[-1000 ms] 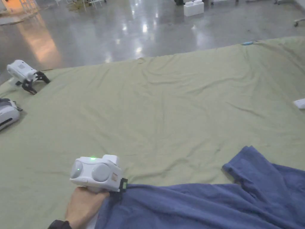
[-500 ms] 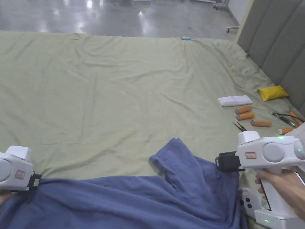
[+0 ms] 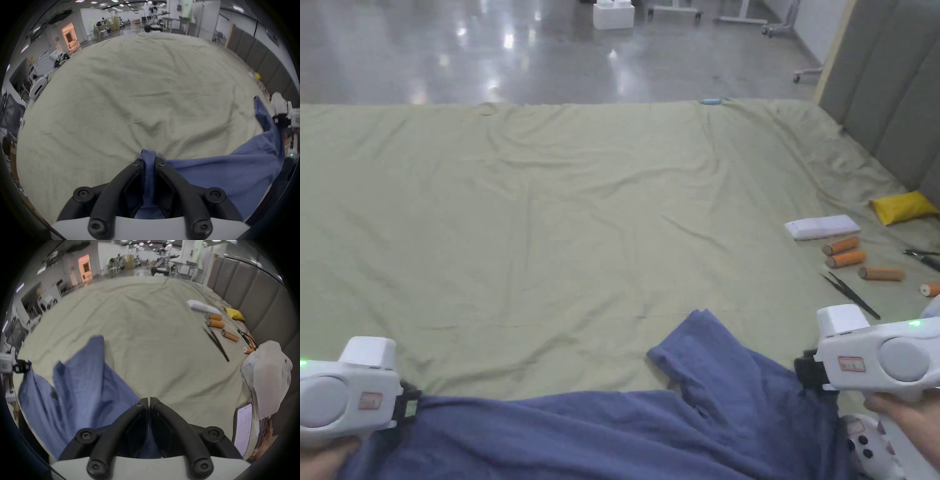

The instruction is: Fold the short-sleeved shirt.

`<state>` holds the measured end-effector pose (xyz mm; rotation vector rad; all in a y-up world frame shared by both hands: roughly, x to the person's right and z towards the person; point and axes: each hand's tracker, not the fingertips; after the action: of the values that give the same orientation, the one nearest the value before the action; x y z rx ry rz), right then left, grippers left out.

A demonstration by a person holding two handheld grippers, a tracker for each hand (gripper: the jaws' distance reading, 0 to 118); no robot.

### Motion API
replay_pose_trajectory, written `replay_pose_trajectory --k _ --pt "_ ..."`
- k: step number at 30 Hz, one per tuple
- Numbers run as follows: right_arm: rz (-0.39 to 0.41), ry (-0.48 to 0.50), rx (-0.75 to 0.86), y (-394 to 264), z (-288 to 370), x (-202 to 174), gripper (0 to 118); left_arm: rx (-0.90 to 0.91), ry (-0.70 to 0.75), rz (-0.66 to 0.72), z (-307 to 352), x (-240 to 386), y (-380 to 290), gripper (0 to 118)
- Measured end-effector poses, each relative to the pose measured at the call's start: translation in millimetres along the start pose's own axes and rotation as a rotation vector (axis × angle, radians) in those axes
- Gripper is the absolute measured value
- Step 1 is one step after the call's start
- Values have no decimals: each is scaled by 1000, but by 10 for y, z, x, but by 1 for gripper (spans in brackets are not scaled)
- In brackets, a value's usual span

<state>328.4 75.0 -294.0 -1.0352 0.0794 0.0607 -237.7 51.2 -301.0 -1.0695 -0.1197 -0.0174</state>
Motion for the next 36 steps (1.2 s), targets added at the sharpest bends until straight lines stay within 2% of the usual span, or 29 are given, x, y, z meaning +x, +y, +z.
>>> replay_pose_trajectory --k 3,5,9,15,20,22,27,36 --pt "-62 93 88 -29 364 51 0 89 -46 59 342 -69 -49 7" --pt "-63 72 167 -42 660 23 0 169 -86 104 620 -110 -88 7" --pt "-152 113 322 -55 1226 70 0 337 -125 112 1326 -117 -150 7" --pt "-172 80 529 12 1983 25 0 598 -149 136 2349 -203 -239 7" --pt "-237 82 697 347 2530 3 0 798 -148 112 3151 -229 64 7" --pt "-227 50 765 560 2751 -19 0 853 -105 112 3434 -242 240 7" --pt "-270 12 863 1164 3205 -61 0 965 -62 118 3852 -366 672 7" --pt "-191 -115 893 2280 3233 -291 0 981 -4 105 3802 -460 1555 7"
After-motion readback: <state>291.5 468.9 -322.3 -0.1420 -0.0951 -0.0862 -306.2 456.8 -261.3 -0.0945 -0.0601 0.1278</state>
